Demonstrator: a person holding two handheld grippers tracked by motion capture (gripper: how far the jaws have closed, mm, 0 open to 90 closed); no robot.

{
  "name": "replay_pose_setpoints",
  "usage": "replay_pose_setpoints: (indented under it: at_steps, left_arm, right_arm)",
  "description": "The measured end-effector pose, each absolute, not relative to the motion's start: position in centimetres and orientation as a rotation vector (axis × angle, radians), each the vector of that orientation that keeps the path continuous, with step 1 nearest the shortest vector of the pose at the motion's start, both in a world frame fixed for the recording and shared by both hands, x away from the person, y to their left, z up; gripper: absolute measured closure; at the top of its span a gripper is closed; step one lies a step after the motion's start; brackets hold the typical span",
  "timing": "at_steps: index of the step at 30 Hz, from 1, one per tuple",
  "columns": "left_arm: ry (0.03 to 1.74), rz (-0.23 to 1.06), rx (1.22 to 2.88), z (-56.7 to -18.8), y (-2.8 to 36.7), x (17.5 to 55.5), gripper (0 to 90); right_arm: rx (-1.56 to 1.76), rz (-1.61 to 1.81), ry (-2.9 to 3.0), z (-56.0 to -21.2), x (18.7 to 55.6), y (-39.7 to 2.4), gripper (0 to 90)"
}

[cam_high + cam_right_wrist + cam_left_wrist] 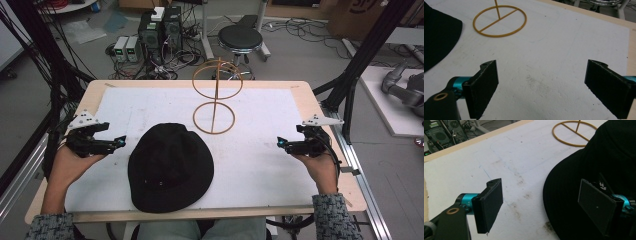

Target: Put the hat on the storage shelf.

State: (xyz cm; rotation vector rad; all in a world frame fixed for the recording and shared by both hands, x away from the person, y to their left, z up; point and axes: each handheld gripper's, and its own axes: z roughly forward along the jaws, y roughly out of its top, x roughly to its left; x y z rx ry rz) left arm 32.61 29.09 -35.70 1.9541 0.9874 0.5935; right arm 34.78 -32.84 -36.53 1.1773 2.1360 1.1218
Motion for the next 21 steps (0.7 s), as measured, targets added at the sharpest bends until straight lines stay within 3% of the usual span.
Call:
replay_pose_setpoints:
  at_steps: [21]
  left_arm:
    - [0.97, 0.579, 1.971, -35.73, 29.09, 32.41, 21.1]
  right_arm:
    - [1.189, 1.133, 2.128, -36.53, 34.98, -32.81, 11.5]
